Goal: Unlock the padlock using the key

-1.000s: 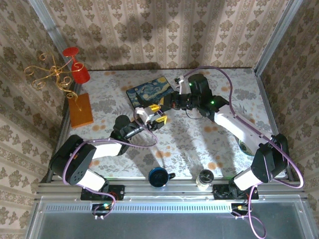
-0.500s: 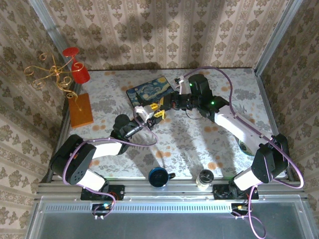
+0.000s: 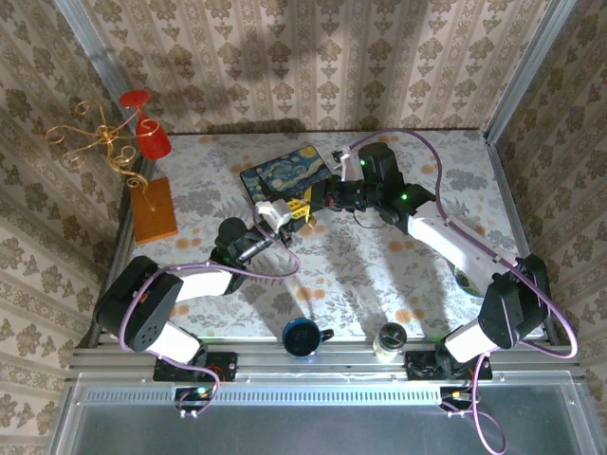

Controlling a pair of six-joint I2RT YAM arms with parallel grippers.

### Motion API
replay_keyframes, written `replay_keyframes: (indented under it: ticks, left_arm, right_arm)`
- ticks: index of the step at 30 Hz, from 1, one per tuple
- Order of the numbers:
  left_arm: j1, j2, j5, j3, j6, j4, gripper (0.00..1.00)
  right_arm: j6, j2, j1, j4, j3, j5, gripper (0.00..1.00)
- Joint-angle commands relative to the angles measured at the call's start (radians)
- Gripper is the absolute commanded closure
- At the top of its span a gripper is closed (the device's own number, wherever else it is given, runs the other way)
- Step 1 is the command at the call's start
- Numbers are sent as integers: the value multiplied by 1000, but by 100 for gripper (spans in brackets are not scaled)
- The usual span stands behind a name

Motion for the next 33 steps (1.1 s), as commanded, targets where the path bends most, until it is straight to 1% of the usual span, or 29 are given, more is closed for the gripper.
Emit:
replay_keyframes:
  ticks: [1,5,9,10,12,14,16,17,21,22,26,29,33]
  left_arm:
    - [7,0,0,22,-13,40,88]
    - [8,-5,-1,17,-19,40,100]
    - [17,-25,14,8,-33,27,100]
    - [25,-36,33,5,-48,9,100]
    - [67,-73,116,15,-118,-83,100]
    - [122,-135,219,56,-213,-290,100]
    - [156,-197,316,107,-210,-524,100]
    - [164,-230,345,132,-177,-659,100]
    - [167,-321,383,246,-5,-1130,100]
    - [165,-328,394,286,43,-1241,100]
    - [155,-299,411,460,257,-1649,100]
    - [148,-259,394,594,409,-1903,100]
    - [112,-226,335,736,536,-2109,100]
  right_arm:
    - [0,-15,-1,20,-6,-8,100]
    - [0,-15,-1,17,-6,-6,100]
    - [-20,-15,-4,-11,3,3,100]
    - [-34,-18,-7,-28,7,7,97]
    - [-77,-26,-15,-73,23,17,89]
    - [-134,-44,-29,-131,41,30,82]
    - [-189,-67,-46,-176,53,42,76]
    - [-217,-78,-52,-198,58,50,74]
    - [-314,-107,-66,-253,67,63,66]
    - [-341,-138,-66,-264,71,60,64]
    - [-428,-150,-64,-312,102,24,61]
    - [-496,-156,-61,-330,109,-21,61]
    - [-571,-182,-38,-304,71,-48,61]
